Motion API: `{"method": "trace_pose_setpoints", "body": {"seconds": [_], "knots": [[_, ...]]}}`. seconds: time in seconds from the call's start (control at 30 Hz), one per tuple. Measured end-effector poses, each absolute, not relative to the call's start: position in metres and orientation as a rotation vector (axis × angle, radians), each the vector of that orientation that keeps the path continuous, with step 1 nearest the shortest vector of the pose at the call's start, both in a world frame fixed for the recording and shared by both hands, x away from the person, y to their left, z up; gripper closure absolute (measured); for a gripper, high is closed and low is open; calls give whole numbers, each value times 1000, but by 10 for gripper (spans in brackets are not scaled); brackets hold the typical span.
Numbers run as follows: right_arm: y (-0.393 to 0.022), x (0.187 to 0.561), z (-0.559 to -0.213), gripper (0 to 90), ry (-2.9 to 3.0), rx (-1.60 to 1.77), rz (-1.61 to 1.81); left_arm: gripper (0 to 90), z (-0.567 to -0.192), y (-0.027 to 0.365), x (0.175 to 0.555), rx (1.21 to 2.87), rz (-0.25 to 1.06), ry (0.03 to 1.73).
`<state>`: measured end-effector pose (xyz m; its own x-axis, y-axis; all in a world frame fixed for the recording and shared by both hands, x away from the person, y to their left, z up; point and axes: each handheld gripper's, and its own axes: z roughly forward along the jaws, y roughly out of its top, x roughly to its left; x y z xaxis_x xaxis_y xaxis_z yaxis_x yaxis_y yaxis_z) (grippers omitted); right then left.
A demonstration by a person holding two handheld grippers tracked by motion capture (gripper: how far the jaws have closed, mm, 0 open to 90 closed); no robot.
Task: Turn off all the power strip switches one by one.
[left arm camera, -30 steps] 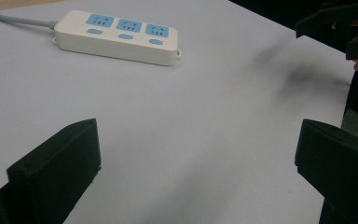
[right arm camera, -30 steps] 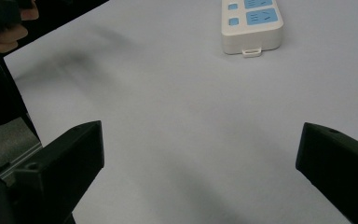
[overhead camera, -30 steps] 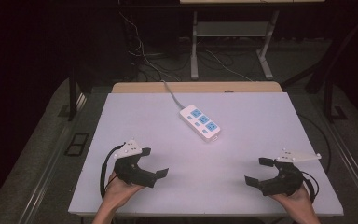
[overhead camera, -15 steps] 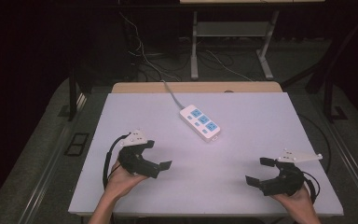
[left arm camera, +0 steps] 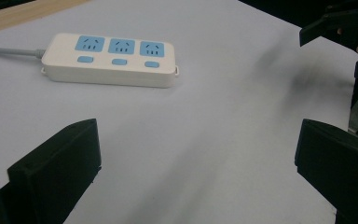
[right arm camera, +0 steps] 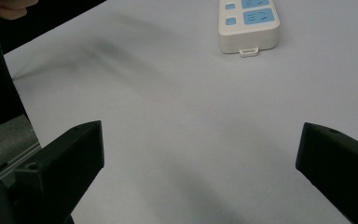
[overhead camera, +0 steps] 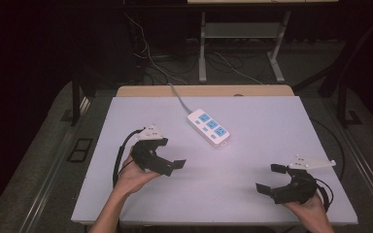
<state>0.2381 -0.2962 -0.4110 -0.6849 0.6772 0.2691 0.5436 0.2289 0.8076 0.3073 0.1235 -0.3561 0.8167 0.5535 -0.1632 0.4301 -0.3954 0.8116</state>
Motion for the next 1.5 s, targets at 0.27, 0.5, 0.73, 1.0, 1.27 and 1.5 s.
{"method": "trace_pose_setpoints", "body": {"seconds": [0.27, 0.5, 0.73, 1.0, 1.27, 1.5], "knots": [[-298, 238, -411, 8, 2346, 1181, 1454, 0, -349, 113, 319, 2078, 158, 706], [-298, 238, -411, 8, 2342, 1180, 1453, 0, -345, 105, 329, 2118, 159, 681], [-298, 238, -411, 8, 2342, 1179, 1451, 0, -339, 96, 340, 2152, 160, 654], [-297, 238, -411, 8, 2345, 1174, 1461, 7, -333, 86, 351, 2176, 155, 629], [-297, 238, -412, 8, 2339, 1182, 1459, 15, -331, 79, 361, 2194, 147, 613], [-294, 238, -413, 8, 2353, 1169, 1443, 55, -333, 74, 370, 2195, 147, 607]]}}
